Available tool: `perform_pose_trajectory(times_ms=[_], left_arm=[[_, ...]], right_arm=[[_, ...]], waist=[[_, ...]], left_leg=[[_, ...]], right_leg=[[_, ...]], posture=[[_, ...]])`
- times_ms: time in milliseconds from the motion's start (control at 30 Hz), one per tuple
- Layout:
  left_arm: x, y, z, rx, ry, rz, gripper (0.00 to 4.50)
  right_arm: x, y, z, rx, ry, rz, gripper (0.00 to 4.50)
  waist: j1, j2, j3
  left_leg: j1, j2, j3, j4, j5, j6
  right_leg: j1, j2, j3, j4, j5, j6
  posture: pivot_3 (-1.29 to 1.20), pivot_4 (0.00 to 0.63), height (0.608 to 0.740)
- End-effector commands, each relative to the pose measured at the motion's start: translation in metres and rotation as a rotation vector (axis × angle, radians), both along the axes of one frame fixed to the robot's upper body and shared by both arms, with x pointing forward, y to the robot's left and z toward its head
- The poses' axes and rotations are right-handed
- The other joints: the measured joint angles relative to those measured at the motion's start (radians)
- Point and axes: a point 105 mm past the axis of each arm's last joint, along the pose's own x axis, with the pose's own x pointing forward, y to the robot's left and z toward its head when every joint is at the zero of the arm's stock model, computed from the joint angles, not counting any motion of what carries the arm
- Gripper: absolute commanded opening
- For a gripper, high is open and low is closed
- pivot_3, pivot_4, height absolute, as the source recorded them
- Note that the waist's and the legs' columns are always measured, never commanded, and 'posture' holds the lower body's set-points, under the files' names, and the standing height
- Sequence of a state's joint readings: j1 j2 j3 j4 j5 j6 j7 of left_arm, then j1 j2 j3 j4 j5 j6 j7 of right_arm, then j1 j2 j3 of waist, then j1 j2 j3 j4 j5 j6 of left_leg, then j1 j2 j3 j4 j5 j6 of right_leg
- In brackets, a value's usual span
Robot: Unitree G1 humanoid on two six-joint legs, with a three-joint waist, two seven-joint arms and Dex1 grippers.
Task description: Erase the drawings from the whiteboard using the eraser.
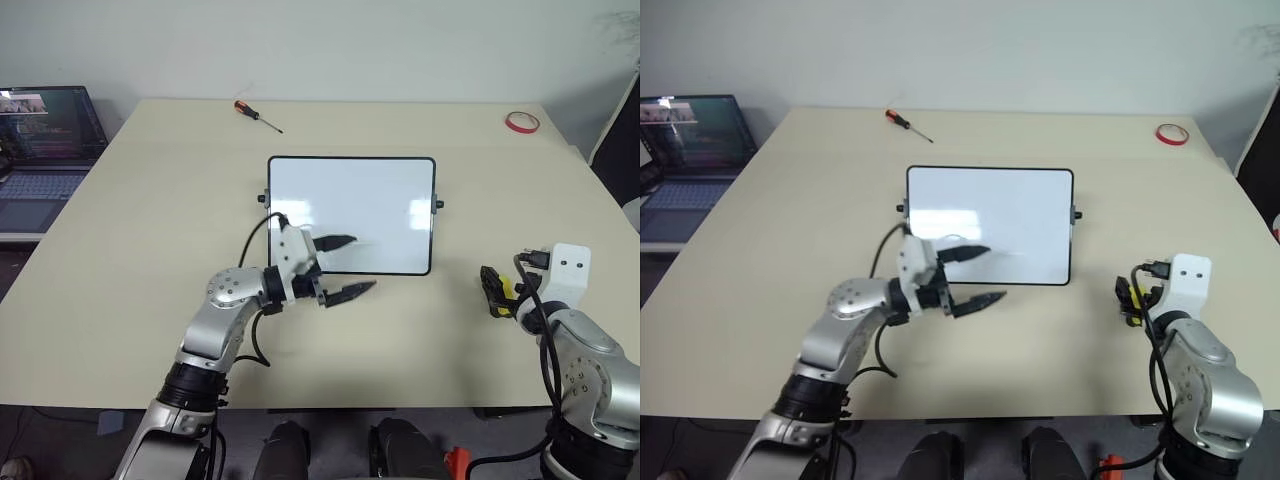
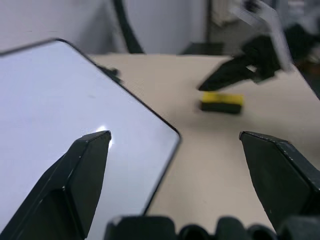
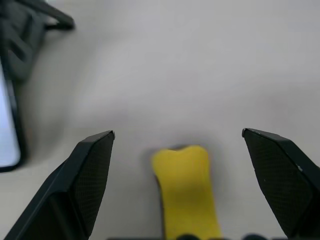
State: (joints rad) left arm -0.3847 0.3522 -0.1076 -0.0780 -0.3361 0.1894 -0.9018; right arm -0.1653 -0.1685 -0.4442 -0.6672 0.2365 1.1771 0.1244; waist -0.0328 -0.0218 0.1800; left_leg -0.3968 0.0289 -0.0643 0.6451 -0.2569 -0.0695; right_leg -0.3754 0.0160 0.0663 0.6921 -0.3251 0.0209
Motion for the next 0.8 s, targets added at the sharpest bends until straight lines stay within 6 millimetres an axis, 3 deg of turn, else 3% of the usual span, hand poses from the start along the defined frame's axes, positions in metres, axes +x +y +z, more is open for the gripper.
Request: perform_pose_trajectory(times_ms=[33, 267, 400, 567, 800], left_arm=[[0.002, 0.016, 0.019, -0.127, 0.015, 0.165, 4.50], [-0.009, 0.063, -0.008, -0.187, 0.064, 0.583, 4.50], [-0.030, 0.085, -0.033, -0.222, 0.122, 0.788, 4.50], [-0.054, 0.092, -0.041, -0.213, 0.114, 0.902, 4.50], [-0.068, 0.101, -0.047, -0.213, 0.094, 0.983, 4.50]], right_arm=[[-0.015, -0.005, 0.016, -0.018, -0.070, -0.034, 4.49], [-0.049, -0.002, 0.018, -0.094, -0.194, -0.057, 4.49], [-0.070, 0.009, 0.010, -0.149, -0.234, -0.031, 4.49], [-0.085, 0.003, 0.000, -0.222, -0.261, -0.035, 4.49], [-0.100, 0.002, -0.017, -0.248, -0.272, -0.017, 4.49]], waist=[[0.000, 0.000, 0.000], [0.000, 0.000, 0.000], [0.000, 0.002, -0.002], [0.000, 0.001, -0.002], [0.000, 0.000, -0.004]], left_leg=[[0.000, 0.000, 0.000, 0.000, 0.000, 0.000], [0.001, 0.001, -0.001, 0.000, 0.000, 0.000], [0.003, 0.001, 0.000, 0.000, 0.000, 0.000], [0.005, 0.001, 0.002, 0.000, 0.000, 0.000], [0.006, 0.000, 0.004, -0.001, 0.000, 0.000]], right_leg=[[0.000, 0.000, 0.000, 0.000, 0.000, 0.001], [0.001, -0.003, 0.001, 0.000, -0.001, 0.001], [0.002, -0.003, 0.002, 0.001, -0.001, 0.002], [0.003, -0.003, 0.003, 0.000, -0.003, 0.005], [0.003, -0.002, 0.004, 0.000, -0.004, 0.005]], posture=[[0.00, 0.150, 0.740], [0.00, 0.150, 0.740], [0.00, 0.150, 0.740], [0.00, 0.150, 0.740], [0.00, 0.150, 0.740]])
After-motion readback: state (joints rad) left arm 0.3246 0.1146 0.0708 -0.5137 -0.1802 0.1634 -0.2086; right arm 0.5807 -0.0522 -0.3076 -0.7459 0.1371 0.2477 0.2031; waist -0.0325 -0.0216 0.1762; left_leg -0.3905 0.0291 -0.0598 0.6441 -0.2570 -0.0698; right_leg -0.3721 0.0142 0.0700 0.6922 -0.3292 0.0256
